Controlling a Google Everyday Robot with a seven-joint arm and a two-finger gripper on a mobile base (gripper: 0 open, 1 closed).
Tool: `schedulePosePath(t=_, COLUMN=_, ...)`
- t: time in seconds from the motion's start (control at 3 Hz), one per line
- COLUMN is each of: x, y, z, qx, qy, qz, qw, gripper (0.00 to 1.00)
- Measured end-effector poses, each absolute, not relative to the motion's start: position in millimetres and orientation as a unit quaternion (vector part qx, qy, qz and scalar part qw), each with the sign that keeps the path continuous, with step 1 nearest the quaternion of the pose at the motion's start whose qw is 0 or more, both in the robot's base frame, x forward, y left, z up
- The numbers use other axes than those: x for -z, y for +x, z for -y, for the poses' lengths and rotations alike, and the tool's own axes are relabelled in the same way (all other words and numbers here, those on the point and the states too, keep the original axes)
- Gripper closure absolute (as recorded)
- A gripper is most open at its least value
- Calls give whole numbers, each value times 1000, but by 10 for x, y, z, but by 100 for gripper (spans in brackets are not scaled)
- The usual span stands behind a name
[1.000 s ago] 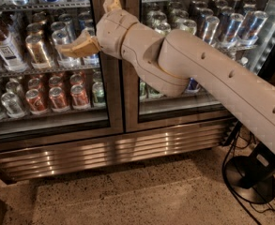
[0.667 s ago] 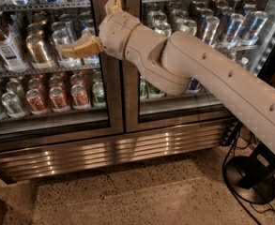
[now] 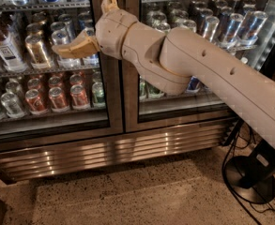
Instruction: Open left fridge door
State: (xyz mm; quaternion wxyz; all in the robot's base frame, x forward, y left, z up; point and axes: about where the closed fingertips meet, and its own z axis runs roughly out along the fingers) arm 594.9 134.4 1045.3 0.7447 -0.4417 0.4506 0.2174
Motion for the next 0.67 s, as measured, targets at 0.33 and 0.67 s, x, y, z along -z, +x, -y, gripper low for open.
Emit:
schedulePosePath(t=0.33, x=-10444, y=5920, z=-1192, qx=-171, qy=-440, qz=-495, qw=729, gripper=0)
schedulePosePath(t=0.67, x=-10444, y=5920, z=-1192, qx=-171, qy=-440, qz=-495, qw=729, gripper=0)
